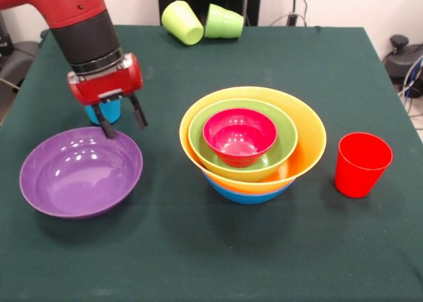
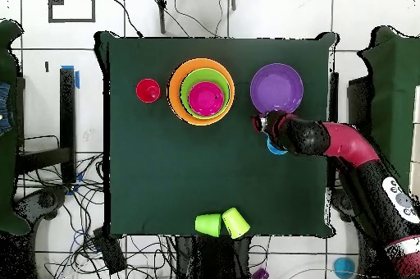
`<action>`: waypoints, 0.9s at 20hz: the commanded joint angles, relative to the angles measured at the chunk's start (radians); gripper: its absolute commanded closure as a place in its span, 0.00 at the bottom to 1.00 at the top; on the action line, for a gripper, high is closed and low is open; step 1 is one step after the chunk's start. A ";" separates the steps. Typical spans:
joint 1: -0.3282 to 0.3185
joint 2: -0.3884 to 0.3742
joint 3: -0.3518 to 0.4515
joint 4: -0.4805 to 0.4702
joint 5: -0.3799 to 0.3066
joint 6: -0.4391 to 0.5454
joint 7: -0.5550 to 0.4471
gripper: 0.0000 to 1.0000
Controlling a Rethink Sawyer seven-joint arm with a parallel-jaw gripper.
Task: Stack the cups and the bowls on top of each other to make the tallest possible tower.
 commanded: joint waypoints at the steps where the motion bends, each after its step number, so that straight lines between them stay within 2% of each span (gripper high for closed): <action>1: 0.070 0.030 -0.060 0.066 -0.105 -0.073 -0.068 0.00; 4: 0.086 0.018 -0.073 0.060 -0.119 -0.072 -0.072 0.00; 7: 0.091 0.020 -0.091 0.056 -0.079 -0.055 -0.019 0.00; 8: 0.092 0.019 -0.097 0.056 -0.067 -0.051 -0.008 1.00; 10: 0.100 0.015 -0.103 0.049 -0.064 -0.032 -0.009 1.00; 12: 0.094 0.017 -0.086 0.044 -0.090 -0.052 -0.059 1.00; 18: 0.103 0.020 -0.085 0.015 -0.060 -0.016 -0.053 1.00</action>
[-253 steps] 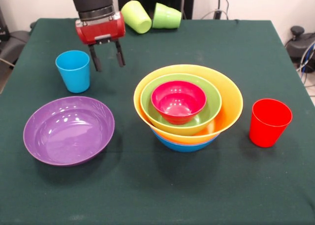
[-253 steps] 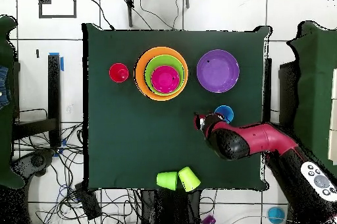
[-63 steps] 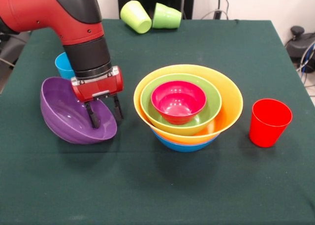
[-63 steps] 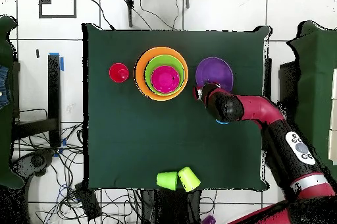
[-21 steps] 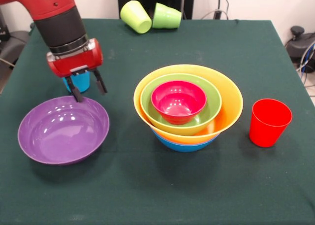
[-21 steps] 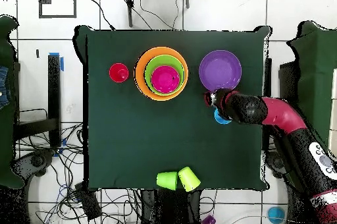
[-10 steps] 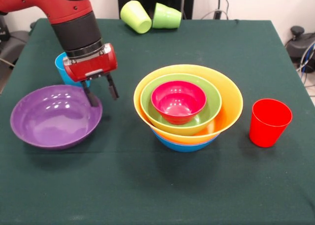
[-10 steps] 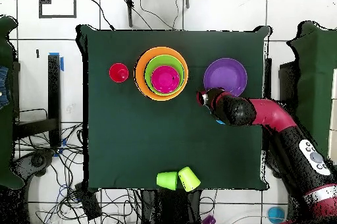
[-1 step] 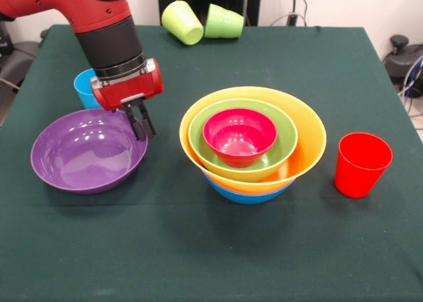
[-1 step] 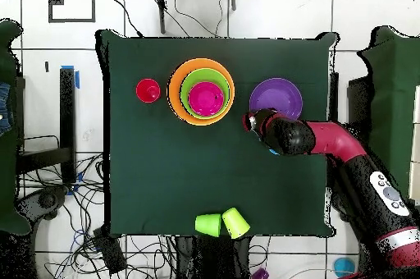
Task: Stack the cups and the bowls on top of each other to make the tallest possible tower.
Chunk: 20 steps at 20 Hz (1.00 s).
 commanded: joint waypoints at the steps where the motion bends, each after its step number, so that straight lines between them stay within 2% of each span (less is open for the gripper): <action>1: 0.059 0.023 -0.074 -0.005 -0.031 0.046 -0.051 1.00; 6: 0.066 0.023 -0.075 -0.022 -0.017 0.068 -0.050 1.00; 9: 0.055 0.016 -0.045 -0.013 -0.051 0.011 -0.088 1.00; 12: 0.042 0.015 -0.046 0.012 -0.039 -0.022 -0.041 1.00; 18: 0.130 -0.111 -0.106 0.107 -0.059 -0.103 0.139 1.00; 20: 0.169 -0.146 -0.146 0.134 -0.076 -0.158 0.200 1.00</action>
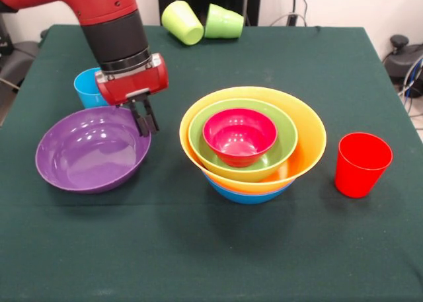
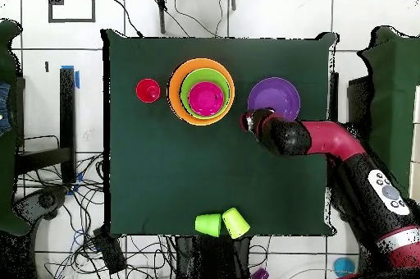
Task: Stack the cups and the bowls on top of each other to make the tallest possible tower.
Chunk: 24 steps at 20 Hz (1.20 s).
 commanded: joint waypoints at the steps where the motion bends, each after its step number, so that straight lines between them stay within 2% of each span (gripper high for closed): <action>1: 0.154 -0.105 -0.148 0.113 -0.079 -0.167 0.236 1.00; 5: 0.198 -0.110 -0.198 0.102 -0.076 -0.218 0.225 1.00; 13: 0.220 -0.119 -0.243 0.094 -0.057 -0.246 0.166 1.00; 24: 0.234 -0.122 -0.271 0.084 -0.057 -0.271 0.140 1.00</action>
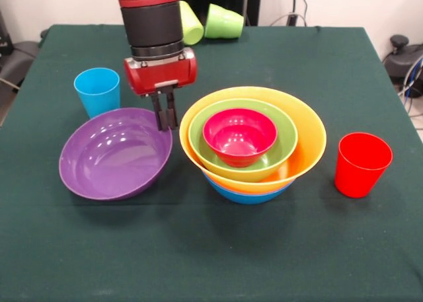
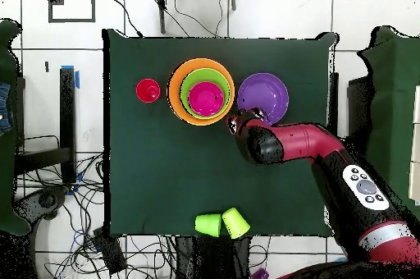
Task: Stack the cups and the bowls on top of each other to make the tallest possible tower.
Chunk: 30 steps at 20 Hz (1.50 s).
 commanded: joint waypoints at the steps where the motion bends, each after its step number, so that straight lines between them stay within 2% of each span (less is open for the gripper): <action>1: 0.032 0.003 -0.073 0.025 -0.051 -0.047 0.080 1.00; 4: -0.018 0.007 -0.035 0.048 -0.028 -0.022 0.043 1.00; 6: -0.090 -0.014 0.020 0.087 0.000 0.021 -0.011 1.00; 7: -0.147 -0.042 0.060 0.121 0.036 0.067 -0.042 1.00; 8: -0.175 -0.066 0.083 0.140 0.048 0.093 -0.070 1.00; 9: -0.226 -0.119 0.133 0.179 0.071 0.141 -0.130 1.00; 10: -0.250 -0.153 0.156 0.198 0.089 0.174 -0.156 1.00; 11: -0.280 -0.224 0.189 0.226 0.129 0.247 -0.212 1.00; 13: -0.315 -0.313 0.227 0.253 0.197 0.343 -0.246 1.00; 15: -0.339 -0.375 0.253 0.264 0.257 0.414 -0.235 1.00; 17: -0.356 -0.406 0.284 0.257 0.283 0.473 -0.258 1.00; 23: -0.374 -0.429 0.338 0.222 0.278 0.568 -0.278 1.00; 27: -0.400 -0.425 0.386 0.229 0.246 0.571 -0.316 1.00; 30: -0.415 -0.426 0.410 0.244 0.235 0.566 -0.308 1.00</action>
